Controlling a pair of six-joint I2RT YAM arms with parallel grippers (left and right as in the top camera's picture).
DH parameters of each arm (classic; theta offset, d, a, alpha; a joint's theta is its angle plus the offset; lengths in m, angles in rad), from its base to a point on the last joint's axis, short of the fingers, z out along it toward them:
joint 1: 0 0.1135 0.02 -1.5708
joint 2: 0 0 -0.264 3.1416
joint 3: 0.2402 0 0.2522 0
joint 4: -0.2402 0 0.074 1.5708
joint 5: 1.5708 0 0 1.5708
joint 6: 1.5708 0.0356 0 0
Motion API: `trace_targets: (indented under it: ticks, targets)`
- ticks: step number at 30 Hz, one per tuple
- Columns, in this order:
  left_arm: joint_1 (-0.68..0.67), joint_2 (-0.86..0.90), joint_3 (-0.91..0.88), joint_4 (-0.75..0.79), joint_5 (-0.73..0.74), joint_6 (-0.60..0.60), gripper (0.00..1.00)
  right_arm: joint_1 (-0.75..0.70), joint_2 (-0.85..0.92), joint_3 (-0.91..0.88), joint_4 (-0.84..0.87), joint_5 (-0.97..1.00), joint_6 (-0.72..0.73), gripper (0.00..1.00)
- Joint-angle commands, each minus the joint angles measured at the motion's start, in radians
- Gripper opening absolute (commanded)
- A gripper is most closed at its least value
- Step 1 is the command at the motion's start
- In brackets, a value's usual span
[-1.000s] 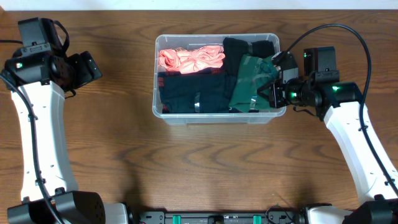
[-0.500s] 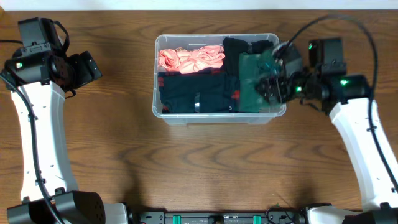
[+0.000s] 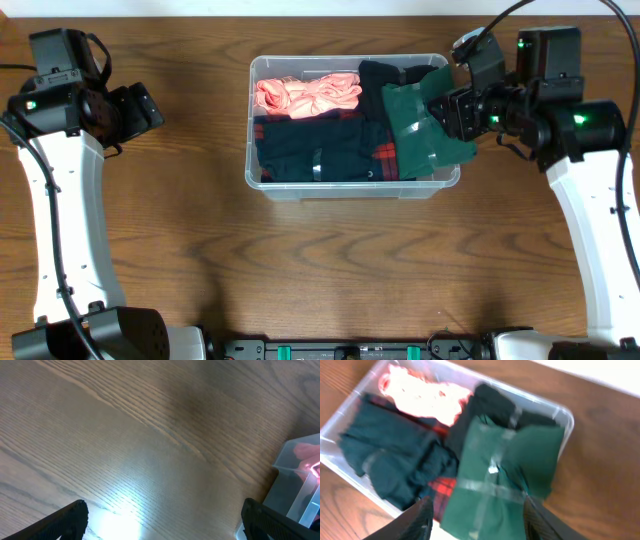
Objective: Pack container
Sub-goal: 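Lower the green bundle into the bin's right side and release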
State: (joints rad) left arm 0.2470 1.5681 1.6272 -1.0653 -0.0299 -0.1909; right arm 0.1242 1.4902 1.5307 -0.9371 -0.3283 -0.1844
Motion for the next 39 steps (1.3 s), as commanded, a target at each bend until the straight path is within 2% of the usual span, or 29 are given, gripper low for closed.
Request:
trace_targets:
  ticks: [1,4,9,16,18,19,21,28,39]
  targets:
    - [0.005,0.002,-0.001,0.0,-0.004,-0.013,0.98,0.021,0.048,0.005,-0.043,0.108,0.056,0.54]
    - [0.005,0.002,-0.001,0.0,-0.005,-0.013,0.98,0.021,0.086,0.005,-0.101,0.145,0.071,0.57]
    - [0.005,0.002,-0.001,0.0,-0.005,-0.013,0.98,0.02,0.132,0.005,-0.176,0.249,0.115,0.57]
    - [0.005,0.002,-0.001,0.0,-0.005,-0.013,0.98,0.018,0.143,-0.003,-0.188,0.295,0.129,0.56]
    - [0.005,0.002,-0.001,0.0,-0.004,-0.013,0.98,0.019,0.145,-0.007,-0.188,0.295,0.134,0.49]
    - [0.005,0.002,-0.001,0.0,-0.004,-0.013,0.98,0.019,0.145,-0.01,-0.188,0.294,0.137,0.4]
    - [0.005,0.002,-0.001,0.0,-0.004,-0.013,0.98,0.021,0.146,-0.02,-0.188,0.283,0.139,0.29]
    - [0.005,0.002,-0.001,-0.005,-0.004,-0.013,0.98,0.021,0.146,-0.089,-0.174,0.262,0.147,0.01]
    - [0.005,0.002,-0.001,-0.014,-0.004,-0.013,0.98,0.023,0.143,-0.053,-0.112,-0.024,0.146,0.01]
